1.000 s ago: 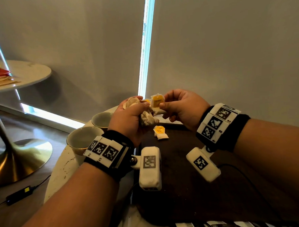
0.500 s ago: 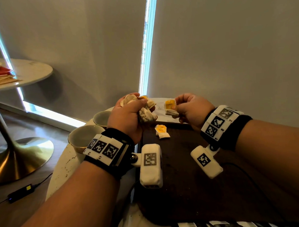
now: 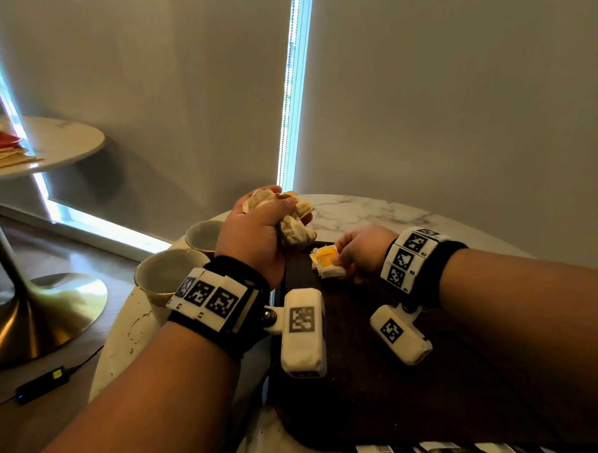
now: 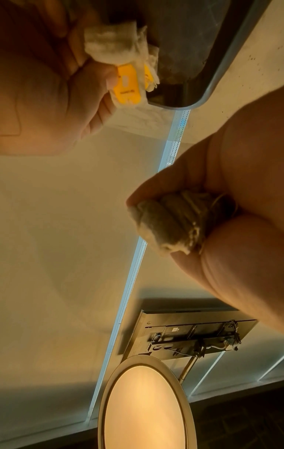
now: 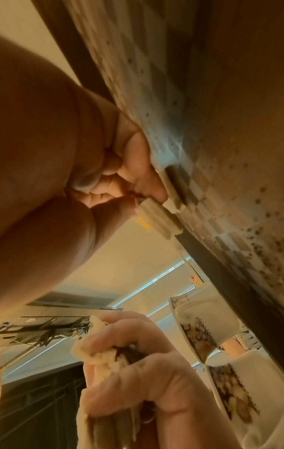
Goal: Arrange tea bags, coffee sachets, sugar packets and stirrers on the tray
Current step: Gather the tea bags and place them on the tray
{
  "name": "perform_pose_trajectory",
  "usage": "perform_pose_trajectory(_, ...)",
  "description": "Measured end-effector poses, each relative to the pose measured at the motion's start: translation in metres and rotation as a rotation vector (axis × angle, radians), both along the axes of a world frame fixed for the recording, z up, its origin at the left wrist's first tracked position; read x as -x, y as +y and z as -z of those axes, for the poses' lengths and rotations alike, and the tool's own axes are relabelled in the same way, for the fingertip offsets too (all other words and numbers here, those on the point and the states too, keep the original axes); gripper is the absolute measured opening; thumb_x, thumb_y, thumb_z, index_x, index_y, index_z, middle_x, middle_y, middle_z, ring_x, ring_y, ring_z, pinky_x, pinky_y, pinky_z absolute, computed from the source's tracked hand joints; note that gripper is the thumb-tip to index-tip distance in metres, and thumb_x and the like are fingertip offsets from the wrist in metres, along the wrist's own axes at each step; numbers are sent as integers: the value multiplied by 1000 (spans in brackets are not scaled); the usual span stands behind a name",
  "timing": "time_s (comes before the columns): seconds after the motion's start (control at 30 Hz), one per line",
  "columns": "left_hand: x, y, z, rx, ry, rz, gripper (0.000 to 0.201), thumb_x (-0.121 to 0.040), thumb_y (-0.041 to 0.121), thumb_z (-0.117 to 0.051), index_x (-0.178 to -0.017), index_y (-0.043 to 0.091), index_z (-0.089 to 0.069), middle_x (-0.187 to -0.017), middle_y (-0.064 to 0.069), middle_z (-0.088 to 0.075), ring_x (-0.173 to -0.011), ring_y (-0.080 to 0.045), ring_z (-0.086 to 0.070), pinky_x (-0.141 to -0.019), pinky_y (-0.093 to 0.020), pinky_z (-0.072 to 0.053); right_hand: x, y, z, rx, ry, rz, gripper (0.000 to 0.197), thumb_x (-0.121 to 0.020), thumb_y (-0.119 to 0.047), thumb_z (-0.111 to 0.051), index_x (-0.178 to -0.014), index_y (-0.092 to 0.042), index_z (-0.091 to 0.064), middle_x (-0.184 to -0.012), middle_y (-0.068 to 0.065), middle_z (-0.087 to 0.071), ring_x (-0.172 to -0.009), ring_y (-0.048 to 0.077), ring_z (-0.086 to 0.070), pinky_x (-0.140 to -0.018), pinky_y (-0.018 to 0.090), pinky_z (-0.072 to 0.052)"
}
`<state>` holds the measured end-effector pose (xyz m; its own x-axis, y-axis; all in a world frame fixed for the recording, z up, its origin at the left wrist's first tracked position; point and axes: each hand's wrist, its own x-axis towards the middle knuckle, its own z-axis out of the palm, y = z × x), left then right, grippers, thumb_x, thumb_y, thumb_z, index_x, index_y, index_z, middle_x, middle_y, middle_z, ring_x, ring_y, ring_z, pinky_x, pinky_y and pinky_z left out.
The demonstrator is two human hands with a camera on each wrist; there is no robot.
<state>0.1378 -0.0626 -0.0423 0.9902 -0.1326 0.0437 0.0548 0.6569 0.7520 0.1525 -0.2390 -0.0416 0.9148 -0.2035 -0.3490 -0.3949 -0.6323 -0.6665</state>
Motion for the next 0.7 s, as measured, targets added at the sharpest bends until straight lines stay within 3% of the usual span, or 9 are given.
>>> perform_pose_trajectory(0.07, 0, 0, 0, -15, 0, 2, 24, -94, -1, -60, -112, 15, -59, -98, -14, -69, -73, -23, -75, -55, -35, -58, -1, 2, 1, -41, 17, 12, 20, -93, 0, -63, -110, -10, -62, -91, 11, -68, -72, 19, -69, -57, 29, -54)
perform_pose_trajectory(0.17, 0, -1, 1, -15, 4, 4, 23, -95, -1, -59, -112, 14, -59, -96, -14, -69, -72, -23, -75, -55, -35, -58, -2, 5, 4, -31, 6, 25, 22, -92, -1, -65, -113, -8, -62, -87, 11, -69, -67, 17, -70, -53, 27, -55)
perform_pose_trajectory(0.27, 0, 0, 1, -23, 6, 4, 23, -95, -1, -59, -113, 14, -59, -96, -14, -70, -73, -23, -75, -56, -35, -58, -2, 6, 7, 55, -1, 9, 24, -93, -12, -68, -116, -8, -62, -85, 10, -69, -64, 15, -68, -48, 25, -53)
perform_pose_trajectory(0.4, 0, 0, 1, -29, 5, 9, 24, -95, 1, -60, -114, 15, -59, -99, -13, -70, -75, -23, -76, -56, -34, -58, 0, 6, 2, 314, -42, -38, 24, -93, -30, -69, -110, -13, -68, -94, 6, -73, -88, 19, -70, -71, 29, -56)
perform_pose_trajectory(0.53, 0, -1, 1, -16, 12, 5, 25, -95, -1, -60, -115, 15, -59, -99, -12, -71, -75, -23, -76, -55, -34, -58, 9, 2, -8, 463, -126, -127, 22, -88, -13, -65, -109, -18, -70, -95, 0, -68, -84, 13, -61, -66, 25, -51)
perform_pose_trajectory(0.7, 0, -1, 1, -24, 4, 8, 25, -95, -1, -60, -114, 15, -59, -101, -14, -69, -74, -23, -76, -56, -35, -58, 24, 5, -10, 492, -46, -355, 29, -94, -15, -62, -119, -28, -69, -118, -7, -65, -104, 10, -59, -88, 24, -48)
